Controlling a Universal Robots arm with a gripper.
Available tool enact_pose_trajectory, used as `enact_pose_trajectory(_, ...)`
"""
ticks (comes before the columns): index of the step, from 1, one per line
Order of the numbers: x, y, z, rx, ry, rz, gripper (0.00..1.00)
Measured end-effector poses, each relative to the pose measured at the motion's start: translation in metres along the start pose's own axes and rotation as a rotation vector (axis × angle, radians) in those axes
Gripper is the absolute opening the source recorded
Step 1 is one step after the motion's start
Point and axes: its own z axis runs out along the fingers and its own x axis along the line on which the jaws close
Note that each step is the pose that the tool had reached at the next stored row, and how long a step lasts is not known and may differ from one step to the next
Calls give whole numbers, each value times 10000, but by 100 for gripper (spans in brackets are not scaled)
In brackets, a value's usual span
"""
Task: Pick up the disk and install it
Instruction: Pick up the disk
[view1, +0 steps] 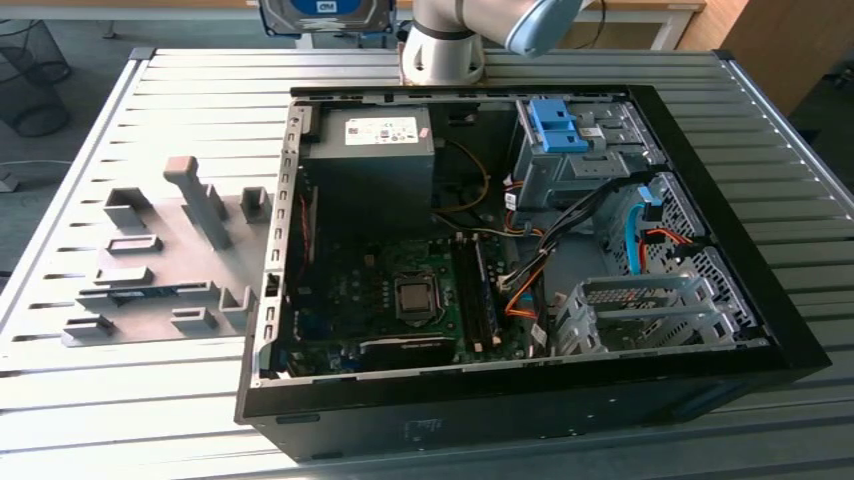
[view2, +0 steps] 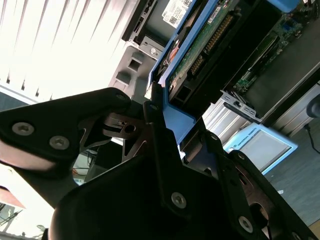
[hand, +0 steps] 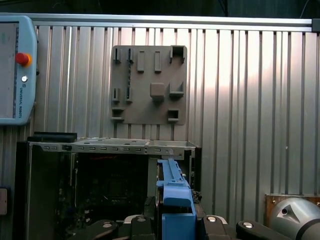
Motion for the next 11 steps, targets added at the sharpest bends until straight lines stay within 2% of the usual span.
enact_pose_trajectory(11,2,-126,-2,0,0,0,37)
